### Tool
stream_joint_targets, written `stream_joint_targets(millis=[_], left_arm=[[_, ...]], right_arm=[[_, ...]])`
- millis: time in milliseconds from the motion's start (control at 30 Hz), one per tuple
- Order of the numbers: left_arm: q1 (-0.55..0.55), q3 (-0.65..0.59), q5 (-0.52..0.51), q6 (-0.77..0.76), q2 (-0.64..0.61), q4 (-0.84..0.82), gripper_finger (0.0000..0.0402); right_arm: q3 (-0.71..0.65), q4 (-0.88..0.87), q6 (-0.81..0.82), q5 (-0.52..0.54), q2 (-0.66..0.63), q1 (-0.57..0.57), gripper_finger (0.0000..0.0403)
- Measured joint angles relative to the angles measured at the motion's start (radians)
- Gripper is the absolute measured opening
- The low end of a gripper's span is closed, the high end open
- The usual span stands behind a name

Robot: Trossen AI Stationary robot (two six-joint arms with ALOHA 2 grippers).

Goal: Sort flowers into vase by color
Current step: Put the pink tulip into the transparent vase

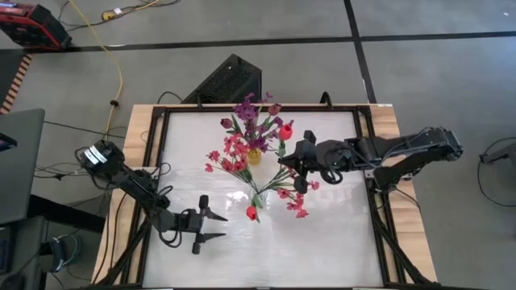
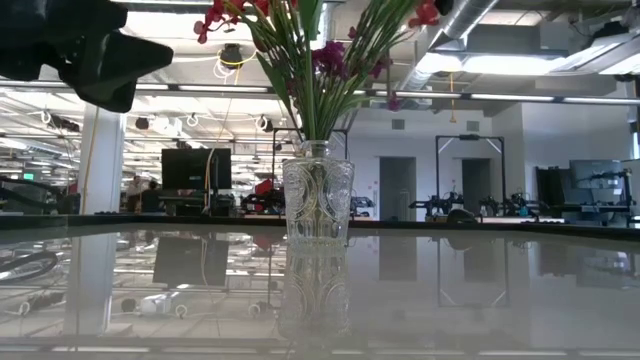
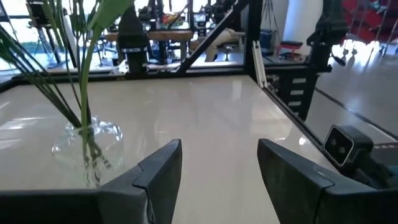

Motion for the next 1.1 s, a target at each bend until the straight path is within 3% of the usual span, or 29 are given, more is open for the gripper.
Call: stream_joint_targets(millis=[400,633,867,1100], left_arm=[[0.000,0.000,-0.001,0.013,0.000,0.015,0.0201],[0.000,0.000,-0.002,0.013,0.000,0.016,0.0201],[0.000,0.000,-0.002,0.013,0.000,0.016,0.0201],[0.009,0.000,0.000,0.012,0.000,0.018,0.0201]], right_arm=[[-0.007,0.000,0.043,-0.045,0.007,-0.020,0.0019],[-0.065,0.155,0.032,-0.026,0.008,-0.039,0.0020],[-0.065,0.166,0.007,-0.027,0.008,-0.088,0.0020],[-0.030,0.218,-0.039,-0.114,0.009,-0.133,0.0020]])
